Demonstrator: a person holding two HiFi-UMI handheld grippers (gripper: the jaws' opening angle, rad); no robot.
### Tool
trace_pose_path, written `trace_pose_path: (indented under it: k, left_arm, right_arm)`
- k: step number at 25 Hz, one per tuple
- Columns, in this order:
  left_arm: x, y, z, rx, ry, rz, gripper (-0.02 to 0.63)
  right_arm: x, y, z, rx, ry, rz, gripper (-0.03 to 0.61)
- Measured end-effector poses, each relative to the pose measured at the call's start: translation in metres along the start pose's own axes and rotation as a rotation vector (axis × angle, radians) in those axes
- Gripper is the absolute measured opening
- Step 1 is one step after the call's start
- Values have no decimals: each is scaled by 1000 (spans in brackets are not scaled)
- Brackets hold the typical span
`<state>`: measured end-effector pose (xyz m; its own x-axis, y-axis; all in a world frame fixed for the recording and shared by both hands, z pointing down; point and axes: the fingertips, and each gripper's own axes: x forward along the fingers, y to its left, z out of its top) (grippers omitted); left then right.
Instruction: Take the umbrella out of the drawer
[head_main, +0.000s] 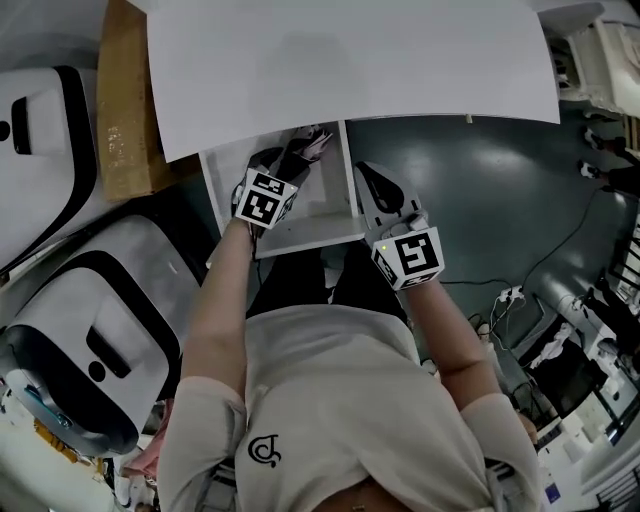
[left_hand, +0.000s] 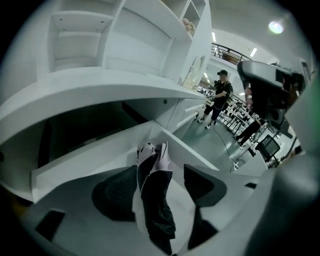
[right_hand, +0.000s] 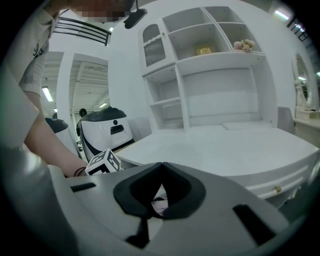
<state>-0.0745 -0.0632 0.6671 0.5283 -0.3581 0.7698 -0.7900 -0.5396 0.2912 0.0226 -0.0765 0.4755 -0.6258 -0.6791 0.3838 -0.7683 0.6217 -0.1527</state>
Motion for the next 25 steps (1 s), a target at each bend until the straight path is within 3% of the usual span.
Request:
trace_pose_path:
  k: [8, 14, 20, 22, 25]
  left_arm:
    - [56, 8, -10, 4, 88, -1, 368]
    - [80, 11, -23, 9, 155, 21, 385]
    - [93, 23, -30, 36, 194, 120, 379]
    - [94, 30, -32, 71, 208, 175, 337]
    - [94, 34, -32, 80, 213, 207, 323]
  right_arm:
    - [5, -17, -16, 36, 29, -55, 6]
    - [10, -19, -26, 49, 18, -39, 6]
    - [5, -28, -43, 91, 42, -46, 6]
    - [5, -31, -48, 97, 53, -45, 6]
    - [4, -37, -50, 91, 57, -47, 6]
